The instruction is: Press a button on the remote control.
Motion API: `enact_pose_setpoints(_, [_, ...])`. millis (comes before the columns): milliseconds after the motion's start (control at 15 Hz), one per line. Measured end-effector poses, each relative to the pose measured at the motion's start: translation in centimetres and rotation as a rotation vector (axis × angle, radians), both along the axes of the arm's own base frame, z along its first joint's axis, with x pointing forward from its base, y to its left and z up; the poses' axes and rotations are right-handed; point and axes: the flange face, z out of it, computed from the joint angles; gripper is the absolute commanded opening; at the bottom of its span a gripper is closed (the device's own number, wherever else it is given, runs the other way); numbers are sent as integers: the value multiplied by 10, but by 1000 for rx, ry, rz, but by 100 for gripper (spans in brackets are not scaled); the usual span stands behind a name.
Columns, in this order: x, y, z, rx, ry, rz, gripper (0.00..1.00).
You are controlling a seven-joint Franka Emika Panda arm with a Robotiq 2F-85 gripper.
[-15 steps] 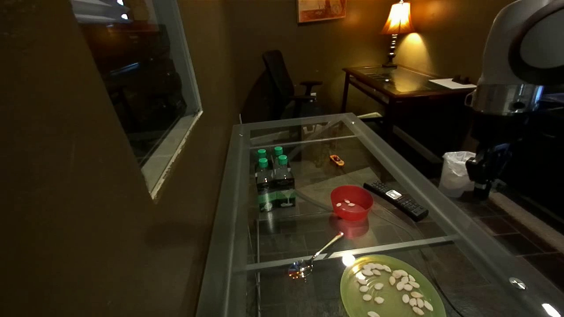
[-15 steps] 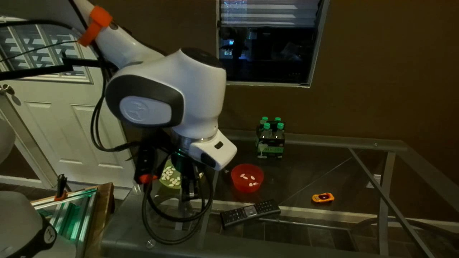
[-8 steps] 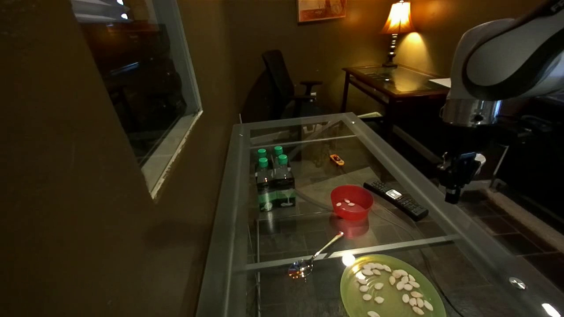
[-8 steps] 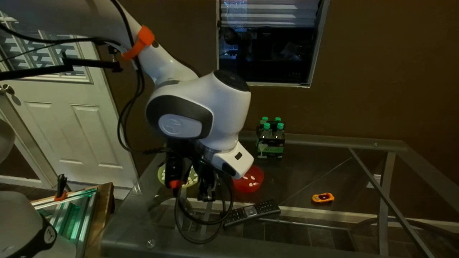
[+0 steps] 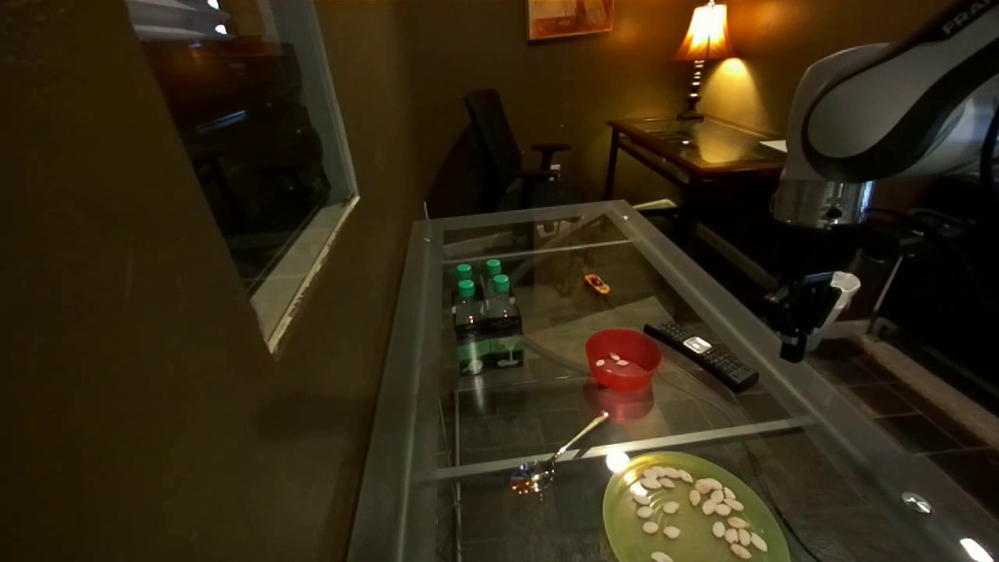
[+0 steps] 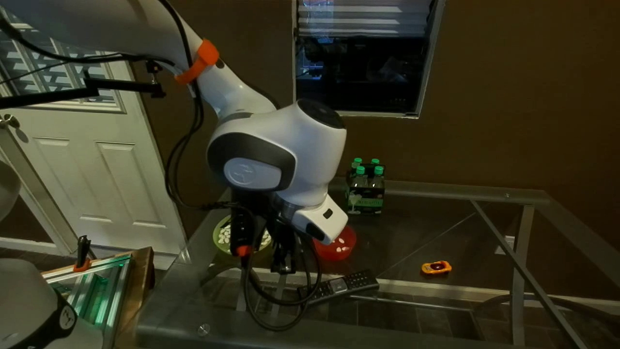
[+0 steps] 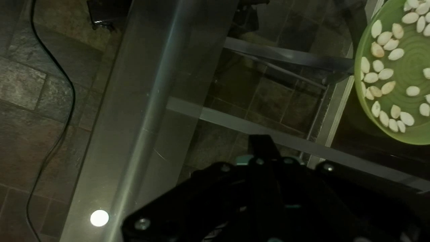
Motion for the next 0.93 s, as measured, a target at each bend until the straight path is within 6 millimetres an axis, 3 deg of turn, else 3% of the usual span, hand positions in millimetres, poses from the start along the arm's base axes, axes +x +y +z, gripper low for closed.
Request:
enact_pose_setpoints(467, [14,-12,-3,-3,-1,-19,0])
enact_pose_setpoints(933, [35,-17,-37,4,60,-28,0])
